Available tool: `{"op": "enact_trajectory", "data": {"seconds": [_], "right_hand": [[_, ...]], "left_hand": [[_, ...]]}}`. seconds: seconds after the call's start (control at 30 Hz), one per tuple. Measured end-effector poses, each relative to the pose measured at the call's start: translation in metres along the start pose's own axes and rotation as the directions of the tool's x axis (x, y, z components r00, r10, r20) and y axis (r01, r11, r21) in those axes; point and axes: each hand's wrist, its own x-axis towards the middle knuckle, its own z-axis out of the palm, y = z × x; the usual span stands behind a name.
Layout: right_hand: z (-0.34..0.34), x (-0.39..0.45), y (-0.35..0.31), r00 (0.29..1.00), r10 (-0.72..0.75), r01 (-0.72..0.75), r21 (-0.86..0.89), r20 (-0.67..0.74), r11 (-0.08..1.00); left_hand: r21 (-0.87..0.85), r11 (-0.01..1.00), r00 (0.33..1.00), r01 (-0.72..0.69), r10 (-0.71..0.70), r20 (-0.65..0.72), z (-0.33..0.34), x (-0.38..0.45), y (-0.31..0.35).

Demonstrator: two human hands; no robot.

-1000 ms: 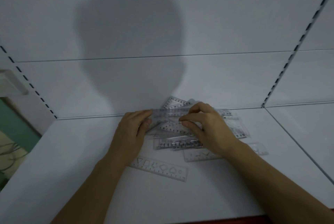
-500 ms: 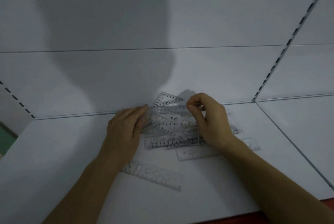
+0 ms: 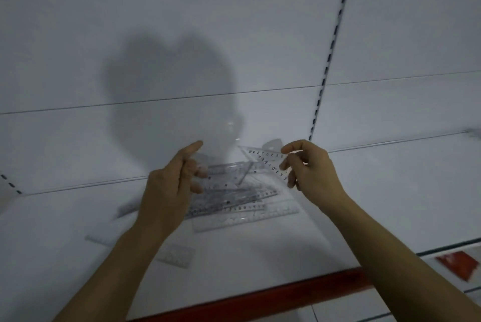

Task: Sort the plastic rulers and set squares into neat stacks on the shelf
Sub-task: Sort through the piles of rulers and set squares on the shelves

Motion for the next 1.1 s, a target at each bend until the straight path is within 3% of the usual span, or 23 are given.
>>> {"op": "enact_trajectory", "data": {"seconds": [0.13,0.23,0.4,0.57,0.83,1.03,1.1], "right_hand": [[-0.094,-0.017,0.028,0.997,0.065,-0.064,0.027,-0.04,0.998],[-0.171,-0.03,0.049,0.989,0.1,-0.094,0.055,-0.114,0.994],[-0.291,-0.053,0.08,0.968,0.112,-0.104,0.047,-0.223,0.993],[-0.405,-0.083,0.101,0.913,0.178,-0.166,0.065,-0.368,0.984],[-0.522,-0.074,0.141,0.846,0.178,-0.24,-0.062,-0.502,0.969],[-0.567,-0.027,0.178,0.824,0.177,-0.241,-0.051,-0.538,0.969],[-0.581,-0.008,0.187,0.819,0.202,-0.268,-0.045,-0.537,0.963]], "left_hand": [[-0.263,0.956,0.99,0.127,-0.108,0.088,0.083,-0.004,0.058],[-0.39,0.872,0.944,0.297,-0.205,0.26,0.148,-0.005,0.1],[-0.458,0.81,0.867,0.366,-0.118,0.485,0.261,-0.001,0.156],[-0.449,0.826,0.848,0.341,-0.063,0.527,0.376,0.004,0.211],[-0.277,0.958,0.861,0.067,0.085,0.501,0.504,0.04,0.283],[-0.167,0.975,0.873,-0.145,0.205,0.443,0.585,0.096,0.294],[-0.09,0.956,0.869,-0.278,0.291,0.401,0.613,0.117,0.292]]}}
